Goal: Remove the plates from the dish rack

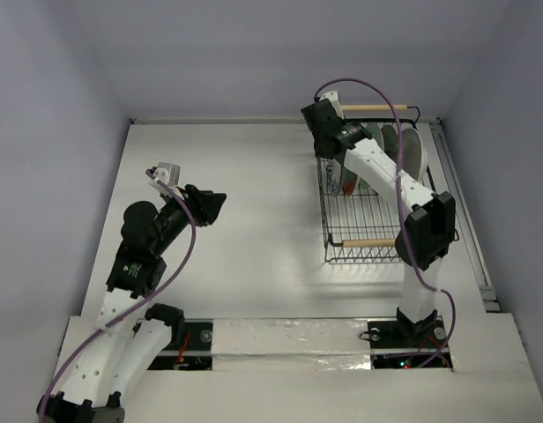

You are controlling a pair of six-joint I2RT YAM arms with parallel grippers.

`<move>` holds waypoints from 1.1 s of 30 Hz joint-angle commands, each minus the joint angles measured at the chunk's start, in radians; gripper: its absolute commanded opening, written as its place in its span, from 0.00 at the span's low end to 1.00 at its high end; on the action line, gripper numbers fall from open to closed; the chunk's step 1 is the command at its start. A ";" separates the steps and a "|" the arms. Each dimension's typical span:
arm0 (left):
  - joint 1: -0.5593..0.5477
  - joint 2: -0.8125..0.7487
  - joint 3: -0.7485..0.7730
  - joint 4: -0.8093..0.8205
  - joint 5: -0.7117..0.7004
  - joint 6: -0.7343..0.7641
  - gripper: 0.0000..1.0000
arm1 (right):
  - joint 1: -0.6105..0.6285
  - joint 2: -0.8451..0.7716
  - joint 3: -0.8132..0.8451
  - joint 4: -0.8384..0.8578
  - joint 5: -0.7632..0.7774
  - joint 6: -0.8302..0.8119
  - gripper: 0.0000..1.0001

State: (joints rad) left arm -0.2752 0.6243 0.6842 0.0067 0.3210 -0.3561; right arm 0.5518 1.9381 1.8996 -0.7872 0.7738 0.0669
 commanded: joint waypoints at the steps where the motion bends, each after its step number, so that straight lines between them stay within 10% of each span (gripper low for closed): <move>1: -0.005 -0.012 0.006 0.035 0.003 0.006 0.41 | 0.019 -0.057 0.122 0.049 0.100 -0.032 0.00; 15: -0.005 -0.011 0.015 0.019 -0.039 0.005 0.62 | 0.059 -0.355 0.167 0.112 0.095 -0.039 0.00; 33: -0.005 -0.052 0.038 -0.050 -0.184 0.011 0.51 | 0.174 -0.145 -0.066 0.696 -0.766 0.537 0.00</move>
State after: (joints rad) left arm -0.2752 0.5911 0.6846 -0.0551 0.1699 -0.3557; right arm 0.6941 1.7500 1.8343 -0.3504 0.1570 0.4290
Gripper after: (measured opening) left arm 0.519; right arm 0.148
